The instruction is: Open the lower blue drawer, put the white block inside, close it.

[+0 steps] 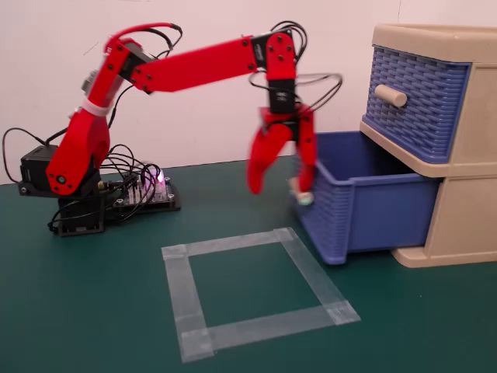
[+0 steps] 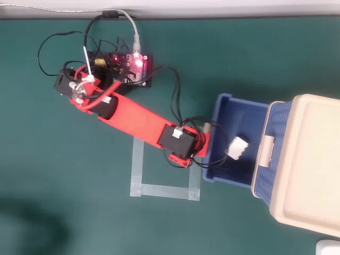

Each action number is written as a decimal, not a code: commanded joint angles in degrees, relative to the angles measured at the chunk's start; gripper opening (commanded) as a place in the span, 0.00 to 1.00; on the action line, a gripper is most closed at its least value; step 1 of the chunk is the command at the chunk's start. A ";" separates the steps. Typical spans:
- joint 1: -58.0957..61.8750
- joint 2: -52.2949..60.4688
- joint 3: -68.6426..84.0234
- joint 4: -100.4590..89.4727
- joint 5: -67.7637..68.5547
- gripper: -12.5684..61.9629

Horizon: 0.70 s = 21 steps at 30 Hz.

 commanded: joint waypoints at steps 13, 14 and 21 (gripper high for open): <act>-2.46 7.82 -19.34 -11.87 4.75 0.62; 0.35 13.54 -18.90 -0.53 4.22 0.62; 23.12 36.74 15.47 18.19 -18.37 0.62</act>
